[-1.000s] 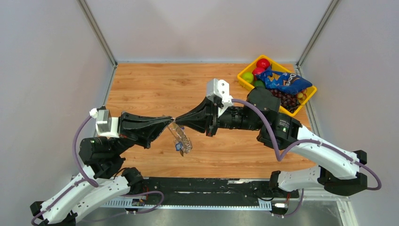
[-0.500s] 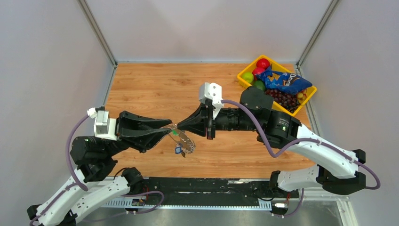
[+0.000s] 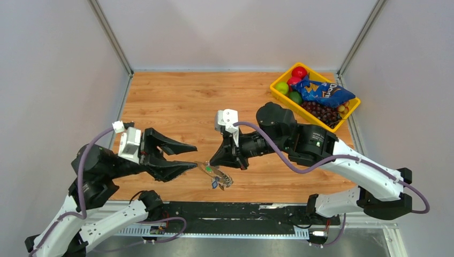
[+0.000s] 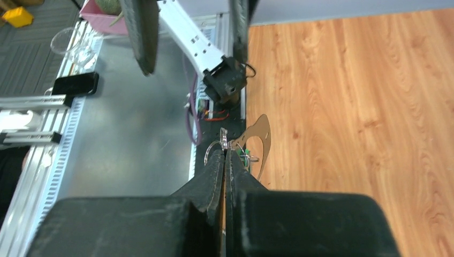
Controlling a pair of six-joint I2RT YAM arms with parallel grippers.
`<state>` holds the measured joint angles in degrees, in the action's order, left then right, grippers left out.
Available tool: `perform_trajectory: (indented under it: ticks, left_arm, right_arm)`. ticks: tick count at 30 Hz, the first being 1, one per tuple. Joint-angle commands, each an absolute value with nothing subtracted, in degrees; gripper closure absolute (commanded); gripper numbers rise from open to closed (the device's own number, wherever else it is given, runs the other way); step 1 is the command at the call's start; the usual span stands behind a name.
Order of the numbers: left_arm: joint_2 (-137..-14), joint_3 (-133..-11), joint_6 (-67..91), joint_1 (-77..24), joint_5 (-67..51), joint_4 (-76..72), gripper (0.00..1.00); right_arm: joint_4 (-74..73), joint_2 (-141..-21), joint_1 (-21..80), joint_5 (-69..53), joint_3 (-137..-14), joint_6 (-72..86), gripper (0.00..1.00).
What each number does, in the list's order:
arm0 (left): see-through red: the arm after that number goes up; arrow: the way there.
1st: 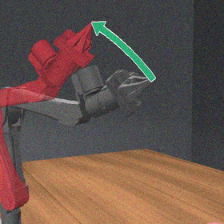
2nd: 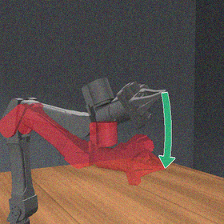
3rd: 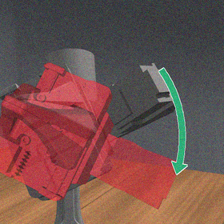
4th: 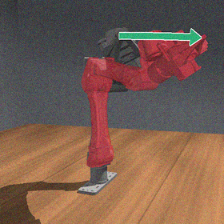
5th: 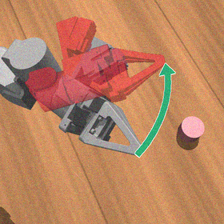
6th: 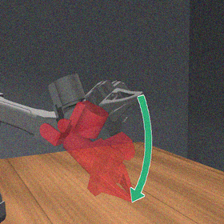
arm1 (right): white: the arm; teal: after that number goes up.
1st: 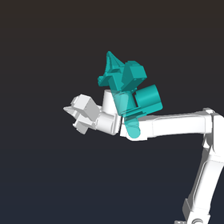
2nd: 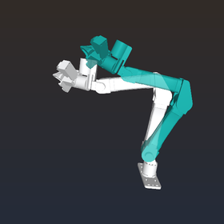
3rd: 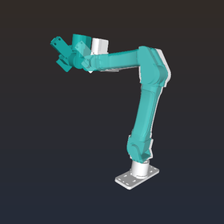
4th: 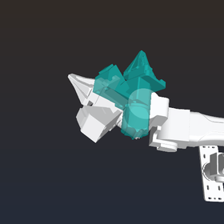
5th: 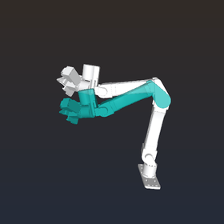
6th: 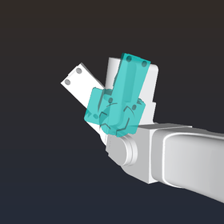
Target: Put the keys on the keyring
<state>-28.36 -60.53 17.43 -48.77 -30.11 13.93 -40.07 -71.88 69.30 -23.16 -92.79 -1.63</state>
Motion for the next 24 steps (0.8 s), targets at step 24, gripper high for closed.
perform_trajectory:
  ticks: [24]
  left_arm:
    - [-41.0,-68.4,10.2,-48.8,-34.1,40.6,0.44]
  right_arm:
    - [-49.1,-78.0,69.3,-24.2,-101.4,-3.4,1.0]
